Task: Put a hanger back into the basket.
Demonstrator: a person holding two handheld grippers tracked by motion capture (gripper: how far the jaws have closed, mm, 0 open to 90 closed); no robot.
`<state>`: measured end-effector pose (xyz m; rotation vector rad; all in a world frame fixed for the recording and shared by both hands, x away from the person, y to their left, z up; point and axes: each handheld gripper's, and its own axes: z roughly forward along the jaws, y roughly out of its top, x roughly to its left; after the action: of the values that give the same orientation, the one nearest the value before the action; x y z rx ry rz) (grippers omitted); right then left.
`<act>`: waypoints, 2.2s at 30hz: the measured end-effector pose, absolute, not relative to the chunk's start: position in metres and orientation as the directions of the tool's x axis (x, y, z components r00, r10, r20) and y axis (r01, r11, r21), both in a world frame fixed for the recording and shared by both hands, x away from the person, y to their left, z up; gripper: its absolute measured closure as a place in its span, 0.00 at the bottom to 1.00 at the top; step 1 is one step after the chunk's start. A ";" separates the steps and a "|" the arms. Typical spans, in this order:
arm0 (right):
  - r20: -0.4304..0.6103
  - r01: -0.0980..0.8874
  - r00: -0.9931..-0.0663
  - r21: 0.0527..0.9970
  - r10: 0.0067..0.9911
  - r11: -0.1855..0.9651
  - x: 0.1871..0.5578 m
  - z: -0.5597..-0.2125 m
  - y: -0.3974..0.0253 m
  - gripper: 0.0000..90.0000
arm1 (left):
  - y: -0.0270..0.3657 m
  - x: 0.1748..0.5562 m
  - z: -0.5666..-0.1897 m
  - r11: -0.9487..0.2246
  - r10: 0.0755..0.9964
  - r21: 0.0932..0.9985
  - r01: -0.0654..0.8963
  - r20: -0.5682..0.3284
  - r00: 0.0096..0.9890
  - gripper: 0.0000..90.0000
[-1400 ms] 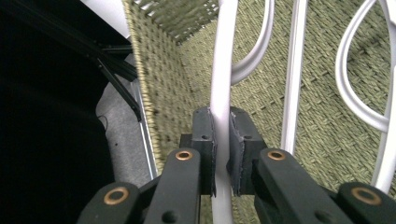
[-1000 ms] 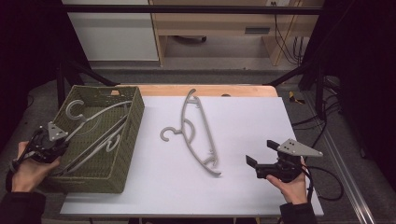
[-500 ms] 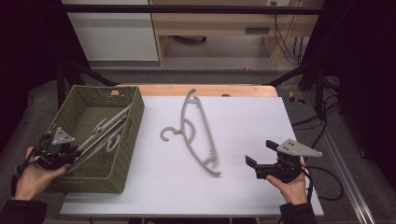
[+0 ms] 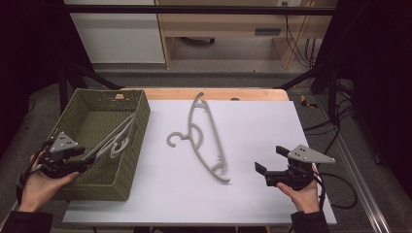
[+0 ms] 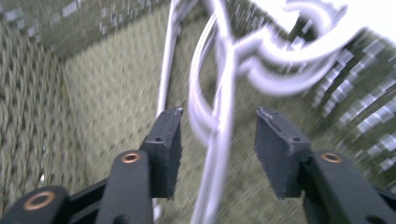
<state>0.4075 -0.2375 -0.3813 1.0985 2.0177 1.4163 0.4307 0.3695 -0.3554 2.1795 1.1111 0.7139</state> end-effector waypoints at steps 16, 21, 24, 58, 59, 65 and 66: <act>0.083 0.356 -0.595 0.919 0.799 0.169 0.409 -0.380 -0.228 0.07 | 0.285 0.405 -0.340 -0.313 0.756 0.915 0.254 0.078 0.650 0.27; 0.084 0.355 -0.603 0.919 0.793 0.172 0.409 -0.379 -0.222 0.07 | 0.265 0.399 -0.349 -0.305 0.729 0.921 0.241 0.063 0.682 0.20; 0.081 0.358 -0.614 0.915 0.785 0.185 0.410 -0.380 -0.218 0.07 | 0.261 0.397 -0.355 -0.282 0.717 0.927 0.248 0.032 0.696 0.16; 0.063 0.493 -0.697 0.765 0.714 0.414 0.469 -0.426 -0.091 0.30 | 0.274 0.404 -0.363 -0.237 0.734 0.927 0.290 -0.025 0.679 0.11; 0.063 0.505 -0.692 0.755 0.720 0.419 0.472 -0.429 -0.087 0.31 | 0.275 0.404 -0.363 -0.236 0.735 0.927 0.291 -0.026 0.678 0.11; 0.061 0.527 -0.703 0.715 0.709 0.460 0.485 -0.443 -0.072 0.45 | 0.278 0.406 -0.364 -0.232 0.742 0.925 0.300 -0.031 0.669 0.11; 0.061 0.534 -0.700 0.707 0.712 0.463 0.487 -0.446 -0.070 0.48 | 0.278 0.406 -0.364 -0.233 0.743 0.925 0.300 -0.030 0.669 0.11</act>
<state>0.4867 -0.0698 -0.4456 1.0735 2.4708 1.0645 0.4059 0.2784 -0.3637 1.8145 0.8296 0.5178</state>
